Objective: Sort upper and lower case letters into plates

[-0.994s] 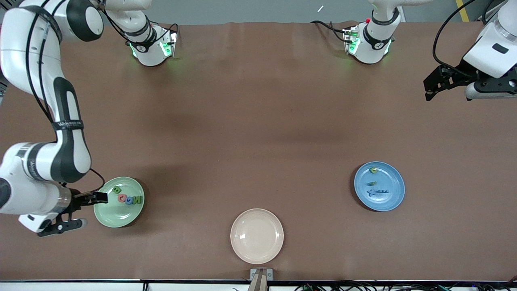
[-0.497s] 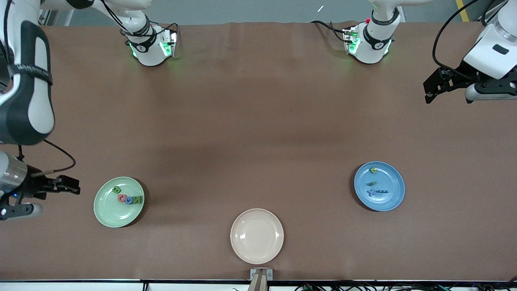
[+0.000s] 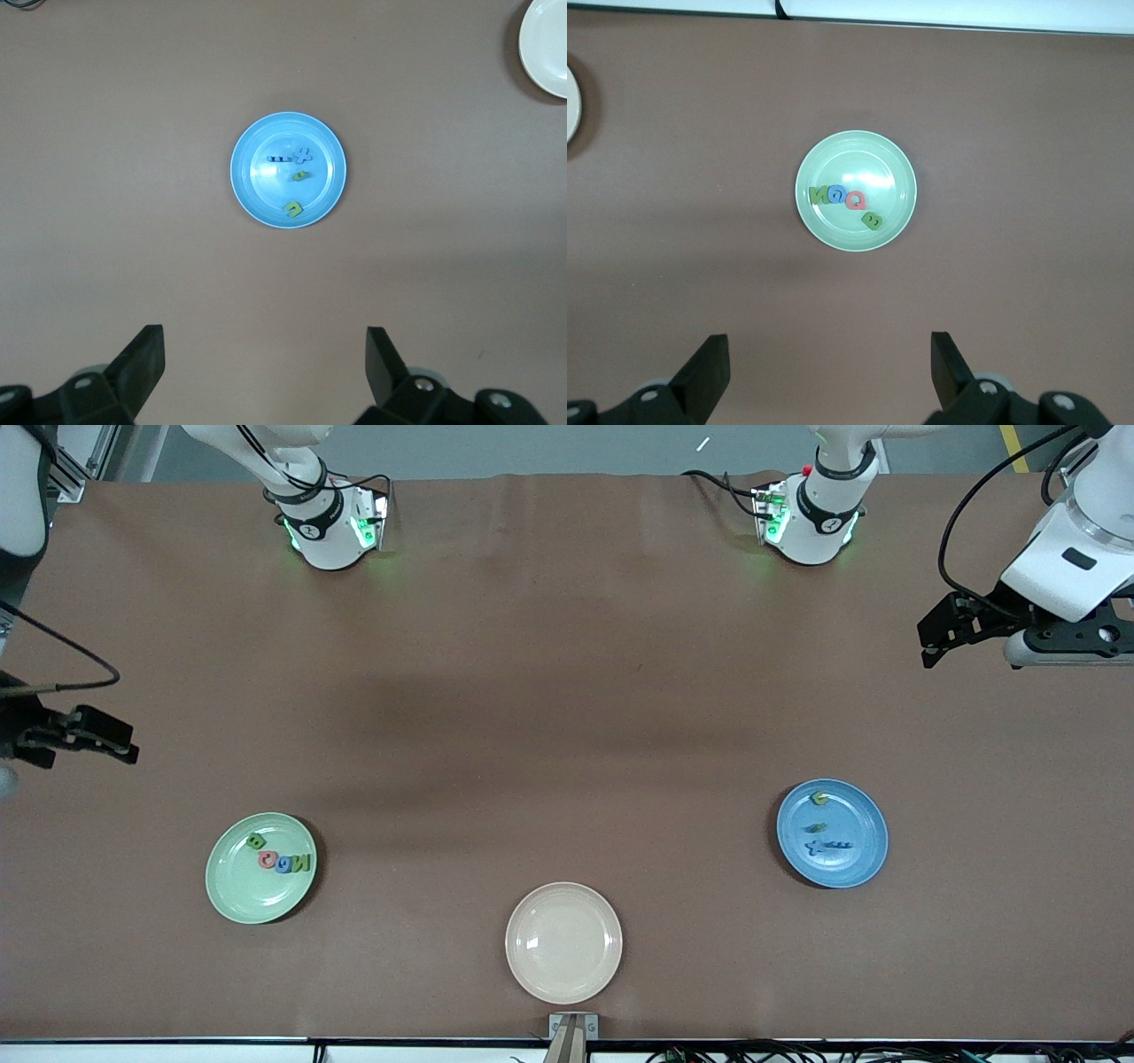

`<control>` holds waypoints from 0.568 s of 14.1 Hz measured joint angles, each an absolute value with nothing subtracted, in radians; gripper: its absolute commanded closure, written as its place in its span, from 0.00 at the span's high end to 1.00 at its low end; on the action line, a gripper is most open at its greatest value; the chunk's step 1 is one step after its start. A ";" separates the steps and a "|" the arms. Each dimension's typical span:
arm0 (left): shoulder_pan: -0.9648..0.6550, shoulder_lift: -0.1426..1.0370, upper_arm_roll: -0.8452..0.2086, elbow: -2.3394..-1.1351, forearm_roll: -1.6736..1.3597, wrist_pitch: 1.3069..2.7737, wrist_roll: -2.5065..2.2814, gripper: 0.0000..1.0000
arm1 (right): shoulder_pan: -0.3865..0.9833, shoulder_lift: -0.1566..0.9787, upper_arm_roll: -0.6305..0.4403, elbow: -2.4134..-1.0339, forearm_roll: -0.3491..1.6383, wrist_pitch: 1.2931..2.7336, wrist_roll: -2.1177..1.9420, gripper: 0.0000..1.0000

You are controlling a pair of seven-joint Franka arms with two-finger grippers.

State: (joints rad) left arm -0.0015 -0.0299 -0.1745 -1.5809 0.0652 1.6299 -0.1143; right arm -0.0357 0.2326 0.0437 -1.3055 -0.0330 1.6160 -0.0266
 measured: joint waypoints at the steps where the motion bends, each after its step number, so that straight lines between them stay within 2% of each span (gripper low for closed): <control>1: -0.002 -0.030 -0.174 -1.580 0.065 1.630 -0.114 1.00 | -0.034 0.189 0.044 -1.369 -0.033 1.657 -0.018 1.00; 4: -0.001 -0.030 -0.174 -1.580 0.065 1.630 -0.114 1.00 | -0.034 0.086 0.042 -1.545 -0.033 1.754 -0.009 1.00; 8: -0.001 -0.032 -0.174 -1.571 0.065 1.632 -0.114 1.00 | -0.034 0.030 0.037 -1.625 -0.031 1.780 -0.007 1.00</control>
